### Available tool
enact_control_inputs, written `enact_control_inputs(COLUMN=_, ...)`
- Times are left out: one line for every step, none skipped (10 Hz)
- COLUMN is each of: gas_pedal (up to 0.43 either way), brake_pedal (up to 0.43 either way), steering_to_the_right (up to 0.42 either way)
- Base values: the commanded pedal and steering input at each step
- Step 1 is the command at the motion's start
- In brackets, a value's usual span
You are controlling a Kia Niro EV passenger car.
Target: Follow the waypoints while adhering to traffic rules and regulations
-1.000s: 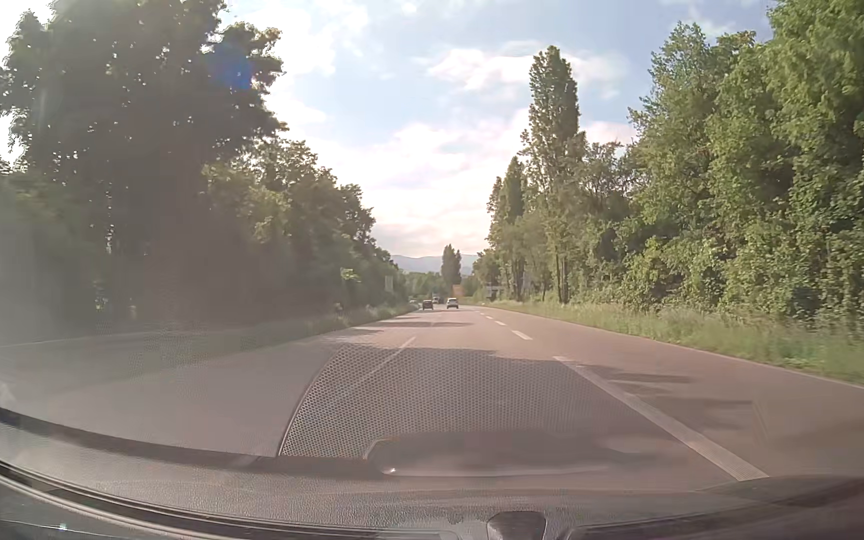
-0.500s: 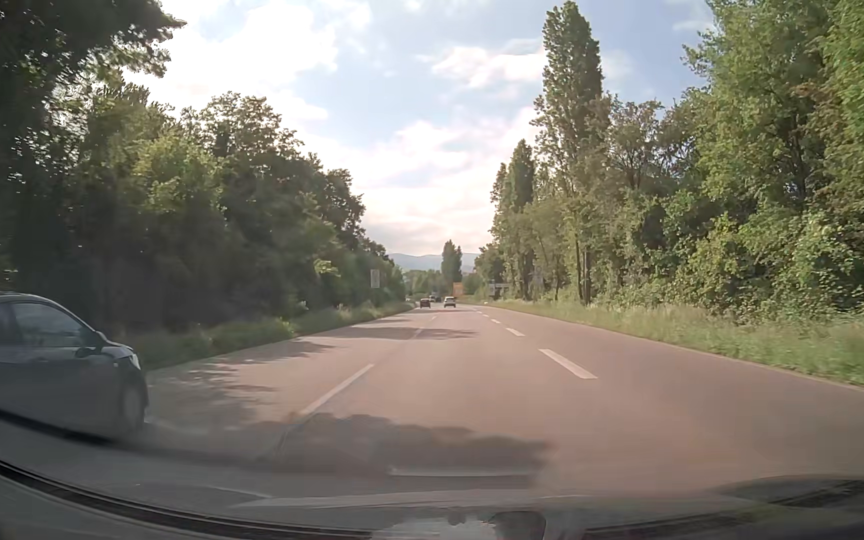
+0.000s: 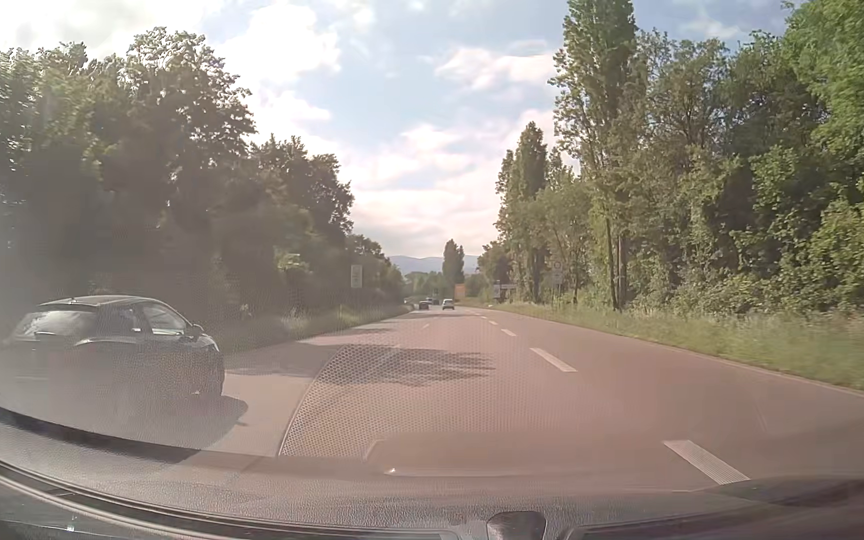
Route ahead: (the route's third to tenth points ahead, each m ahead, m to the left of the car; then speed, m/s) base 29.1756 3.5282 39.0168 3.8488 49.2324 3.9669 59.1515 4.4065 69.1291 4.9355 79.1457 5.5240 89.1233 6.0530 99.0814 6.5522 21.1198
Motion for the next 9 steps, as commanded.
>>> enact_control_inputs(gas_pedal=0.169, brake_pedal=0.000, steering_to_the_right=-0.003)
enact_control_inputs(gas_pedal=0.169, brake_pedal=0.000, steering_to_the_right=-0.004)
enact_control_inputs(gas_pedal=0.169, brake_pedal=0.000, steering_to_the_right=-0.003)
enact_control_inputs(gas_pedal=0.169, brake_pedal=0.000, steering_to_the_right=-0.003)
enact_control_inputs(gas_pedal=0.169, brake_pedal=0.000, steering_to_the_right=-0.004)
enact_control_inputs(gas_pedal=0.169, brake_pedal=0.000, steering_to_the_right=-0.003)
enact_control_inputs(gas_pedal=0.169, brake_pedal=0.000, steering_to_the_right=-0.003)
enact_control_inputs(gas_pedal=0.169, brake_pedal=0.000, steering_to_the_right=-0.004)
enact_control_inputs(gas_pedal=0.169, brake_pedal=0.000, steering_to_the_right=-0.003)
